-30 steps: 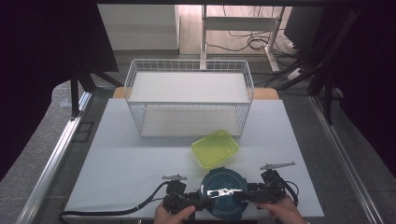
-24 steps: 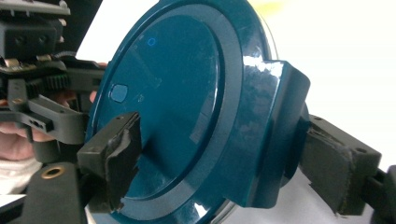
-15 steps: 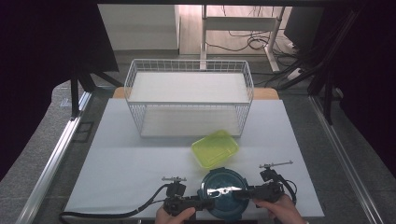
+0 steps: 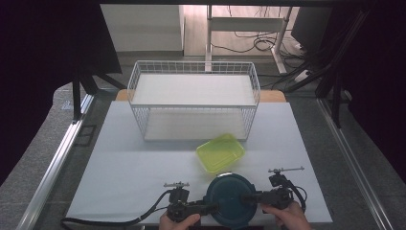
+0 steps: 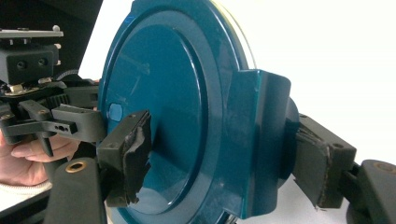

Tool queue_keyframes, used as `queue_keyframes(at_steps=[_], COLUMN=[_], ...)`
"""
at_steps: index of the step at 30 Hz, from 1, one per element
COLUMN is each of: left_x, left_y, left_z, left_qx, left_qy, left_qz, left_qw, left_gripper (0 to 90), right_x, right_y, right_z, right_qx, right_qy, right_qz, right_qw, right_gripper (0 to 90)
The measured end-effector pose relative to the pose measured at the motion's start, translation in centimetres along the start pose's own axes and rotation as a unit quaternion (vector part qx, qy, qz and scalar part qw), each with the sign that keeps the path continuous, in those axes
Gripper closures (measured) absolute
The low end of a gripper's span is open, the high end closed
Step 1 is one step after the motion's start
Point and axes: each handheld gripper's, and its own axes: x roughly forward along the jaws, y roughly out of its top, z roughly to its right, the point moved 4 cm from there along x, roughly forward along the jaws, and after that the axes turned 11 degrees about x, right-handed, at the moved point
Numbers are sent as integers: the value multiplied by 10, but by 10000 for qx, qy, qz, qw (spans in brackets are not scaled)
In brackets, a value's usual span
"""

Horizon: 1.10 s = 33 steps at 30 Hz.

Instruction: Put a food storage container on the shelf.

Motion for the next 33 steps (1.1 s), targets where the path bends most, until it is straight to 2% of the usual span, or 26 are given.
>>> queue_keyframes(at_steps=[6, 10, 12, 19, 25, 33], left_x=[-2, -2, -3, -4, -5, -17], left_y=[1, 3, 5, 7, 9, 25], left_z=[2, 8, 8, 9, 10, 17], left_qx=[44, 219, 259, 299, 342, 431], left_qy=[47, 248, 240, 245, 203, 158], left_qz=[35, 32, 53, 66, 85, 227], left_qw=[10000, 9994, 9994, 9992, 9992, 9987], left_gripper=[415, 408, 419, 430, 436, 452], right_x=[-2, -4, -6, -8, -11, -19], right_y=[-1, -3, -4, -4, -3, 5], right_z=[-3, -8, -11, -12, -16, -28], right_qx=[16, -54, -132, -104, -200, -317], right_qy=[-60, -165, -198, -181, -237, -165], right_qz=[68, 152, 175, 220, 330, 452], right_qw=[10000, 9997, 9996, 9995, 9990, 9983], right_gripper=[280, 283, 287, 289, 289, 289])
